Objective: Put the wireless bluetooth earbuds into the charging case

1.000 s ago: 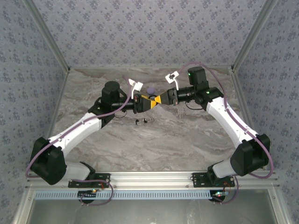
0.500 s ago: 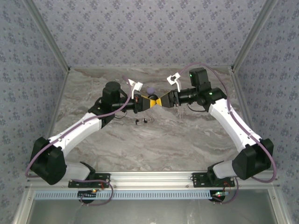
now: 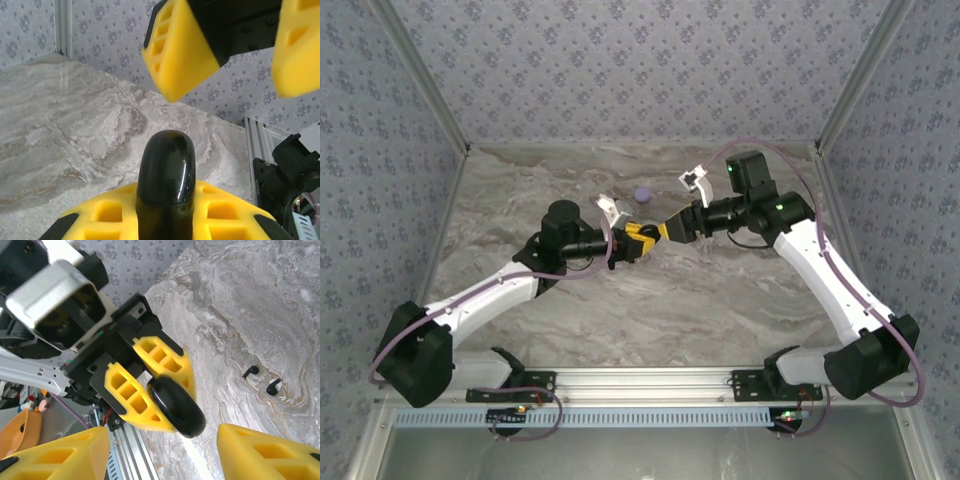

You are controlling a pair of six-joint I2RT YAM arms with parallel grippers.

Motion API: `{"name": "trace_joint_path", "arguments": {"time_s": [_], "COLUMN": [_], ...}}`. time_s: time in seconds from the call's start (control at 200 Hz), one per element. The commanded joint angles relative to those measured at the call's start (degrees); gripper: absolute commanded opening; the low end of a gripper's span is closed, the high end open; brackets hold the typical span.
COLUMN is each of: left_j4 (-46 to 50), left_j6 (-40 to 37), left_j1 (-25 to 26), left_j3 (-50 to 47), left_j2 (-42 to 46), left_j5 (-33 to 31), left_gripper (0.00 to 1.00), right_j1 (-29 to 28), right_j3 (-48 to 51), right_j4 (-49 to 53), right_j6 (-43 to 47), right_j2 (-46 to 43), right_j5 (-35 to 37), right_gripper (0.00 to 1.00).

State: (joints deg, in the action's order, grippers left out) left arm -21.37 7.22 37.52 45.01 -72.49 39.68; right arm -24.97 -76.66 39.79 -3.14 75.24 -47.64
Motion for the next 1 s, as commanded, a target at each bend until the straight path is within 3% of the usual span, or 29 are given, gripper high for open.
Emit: {"name": "trace_joint_path", "arguments": {"time_s": [0.0, 0.999], "left_j4": [-3.7, -4.4], "left_j6": [-5.2, -5.0], "left_j1": [0.1, 1.6], "left_j3": [0.1, -0.5], "left_j2": [2.0, 3.1], "left_j5": [2.2, 6.7], "left_gripper": [0.15, 0.13], "right_j1": [-1.1, -3.0], "right_j3": [-2.0, -2.5], "right_j4": [4.1, 3.9], "right_j6": [3.0, 1.7], "right_j2": [-1.2, 1.2], "right_j5": [1.7, 10.1], "right_gripper": [0.61, 0.65]}}
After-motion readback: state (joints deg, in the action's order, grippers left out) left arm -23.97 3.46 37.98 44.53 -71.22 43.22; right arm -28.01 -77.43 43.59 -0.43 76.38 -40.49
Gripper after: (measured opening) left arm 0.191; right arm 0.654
